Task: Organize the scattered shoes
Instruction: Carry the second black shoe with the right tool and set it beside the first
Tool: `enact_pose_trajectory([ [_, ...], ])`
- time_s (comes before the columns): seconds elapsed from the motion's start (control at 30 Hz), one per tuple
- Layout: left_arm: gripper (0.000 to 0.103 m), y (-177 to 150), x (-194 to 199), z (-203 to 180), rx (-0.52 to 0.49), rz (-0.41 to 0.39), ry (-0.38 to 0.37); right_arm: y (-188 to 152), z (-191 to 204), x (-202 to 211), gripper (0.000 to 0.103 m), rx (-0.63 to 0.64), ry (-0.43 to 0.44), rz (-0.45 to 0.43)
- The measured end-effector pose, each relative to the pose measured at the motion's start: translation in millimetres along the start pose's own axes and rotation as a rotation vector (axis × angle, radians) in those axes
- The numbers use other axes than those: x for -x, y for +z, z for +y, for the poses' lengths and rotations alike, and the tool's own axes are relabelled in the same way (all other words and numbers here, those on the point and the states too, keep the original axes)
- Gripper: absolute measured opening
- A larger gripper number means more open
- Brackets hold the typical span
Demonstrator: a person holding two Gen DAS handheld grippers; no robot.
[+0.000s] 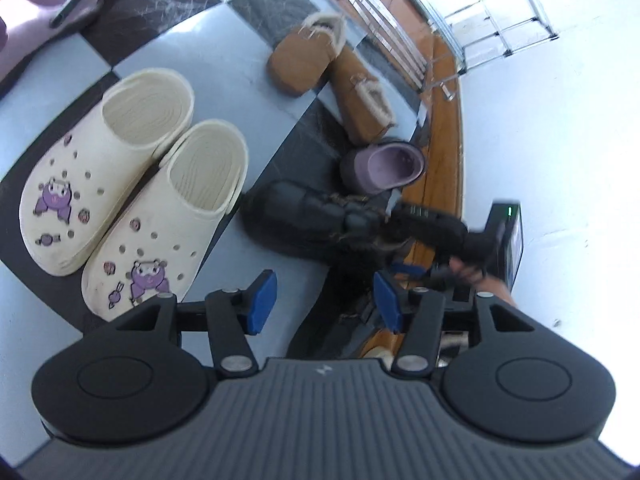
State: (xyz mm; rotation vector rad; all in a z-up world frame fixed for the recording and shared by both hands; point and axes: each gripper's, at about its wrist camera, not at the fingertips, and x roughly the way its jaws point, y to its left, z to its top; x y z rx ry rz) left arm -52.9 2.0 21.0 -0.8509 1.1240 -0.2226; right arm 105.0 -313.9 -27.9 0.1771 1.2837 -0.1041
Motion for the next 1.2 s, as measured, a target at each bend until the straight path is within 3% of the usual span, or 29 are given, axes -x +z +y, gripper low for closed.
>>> enact_pose_trajectory([
  [0.03, 0.053, 0, -3, 5, 0.017, 0.011, -0.001, 2, 4, -1, 0.075, 0.046, -0.011, -0.023],
  [0.1, 0.053, 1, -12, 11, 0.033, 0.029, -0.005, 2, 6, 4, 0.028, 0.125, 0.025, -0.055],
  [0.17, 0.053, -1, -27, 15, 0.029, 0.056, -0.006, 3, 8, 10, 0.004, 0.205, 0.062, -0.087],
  [0.37, 0.053, -10, -51, 26, 0.041, 0.118, -0.002, 5, 15, 26, 0.003, 0.442, 0.171, -0.184],
  [0.4, 0.053, -11, -53, 27, 0.038, 0.122, 0.001, 4, 16, 29, 0.001, 0.475, 0.204, -0.199],
  [0.5, 0.053, -12, -53, 27, 0.024, 0.119, 0.007, -9, 19, 41, 0.000, 0.508, 0.422, -0.235],
  [0.53, 0.053, -12, -53, 27, 0.023, 0.115, 0.008, -7, 26, 43, 0.000, 0.538, 0.401, -0.222],
  [0.57, 0.053, -12, -52, 27, 0.022, 0.111, 0.008, -6, 34, 44, 0.008, 0.551, 0.340, -0.209],
  [0.63, 0.053, -11, -51, 28, 0.022, 0.104, 0.009, -1, 40, 36, 0.040, 0.540, 0.284, -0.150],
  [0.67, 0.053, -11, -50, 29, 0.024, 0.103, 0.010, 1, 42, 30, 0.066, 0.534, 0.272, -0.119],
  [0.83, 0.053, -7, -48, 37, 0.045, 0.104, 0.011, 11, 46, -4, 0.068, 0.509, 0.160, -0.068],
  [0.9, 0.054, -5, -48, 39, 0.054, 0.102, 0.008, 19, 44, -22, 0.074, 0.479, 0.138, -0.027],
  [0.97, 0.054, -4, -47, 42, 0.060, 0.106, 0.008, 27, 36, -42, 0.075, 0.364, 0.181, 0.043],
  [1.0, 0.054, -3, -47, 43, 0.061, 0.108, 0.006, 24, 24, -62, 0.079, 0.227, 0.264, 0.124],
  [1.07, 0.054, -2, -44, 45, 0.057, 0.101, -0.003, 20, 21, -69, 0.073, 0.188, 0.321, 0.118],
  [1.1, 0.055, -2, -43, 46, 0.055, 0.096, -0.003, 17, 21, -69, 0.054, 0.192, 0.336, 0.099],
  [1.13, 0.055, -1, -43, 48, 0.058, 0.092, 0.000, 14, 21, -69, 0.027, 0.197, 0.364, 0.082],
  [1.17, 0.055, 0, -43, 50, 0.062, 0.090, 0.004, 11, 19, -66, 0.015, 0.205, 0.436, 0.078],
  [1.2, 0.055, 1, -45, 53, 0.069, 0.090, 0.005, 9, 17, -63, 0.012, 0.218, 0.504, 0.072],
])
